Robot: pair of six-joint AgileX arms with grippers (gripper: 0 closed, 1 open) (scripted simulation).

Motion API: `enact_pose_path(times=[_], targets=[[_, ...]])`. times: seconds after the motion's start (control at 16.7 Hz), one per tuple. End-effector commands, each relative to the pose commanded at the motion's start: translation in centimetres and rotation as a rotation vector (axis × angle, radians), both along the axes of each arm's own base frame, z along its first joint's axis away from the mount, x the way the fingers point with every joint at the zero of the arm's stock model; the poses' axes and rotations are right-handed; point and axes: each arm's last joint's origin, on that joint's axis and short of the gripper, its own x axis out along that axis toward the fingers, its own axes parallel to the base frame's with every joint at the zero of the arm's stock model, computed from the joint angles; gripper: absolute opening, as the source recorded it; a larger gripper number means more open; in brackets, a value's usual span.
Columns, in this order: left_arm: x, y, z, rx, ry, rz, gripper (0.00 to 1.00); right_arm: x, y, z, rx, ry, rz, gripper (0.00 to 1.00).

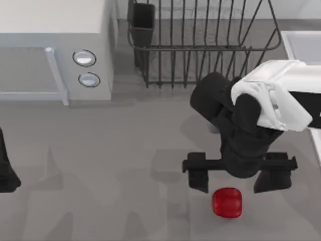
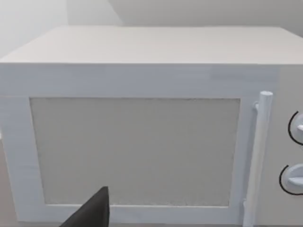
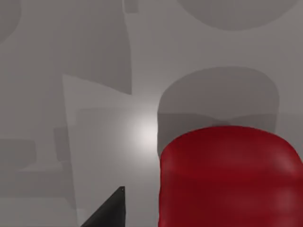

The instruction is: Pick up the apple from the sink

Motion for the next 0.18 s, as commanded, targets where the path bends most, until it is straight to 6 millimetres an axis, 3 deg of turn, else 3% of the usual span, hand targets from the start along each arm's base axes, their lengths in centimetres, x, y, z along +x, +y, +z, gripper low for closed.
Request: enact_pose_path(times=[0.18], targets=[[0.00,0.00,0.00,0.000,0.000,0.000,1.00,0.00,0.00,0.00,0.000,0.000,0.000,1.00]])
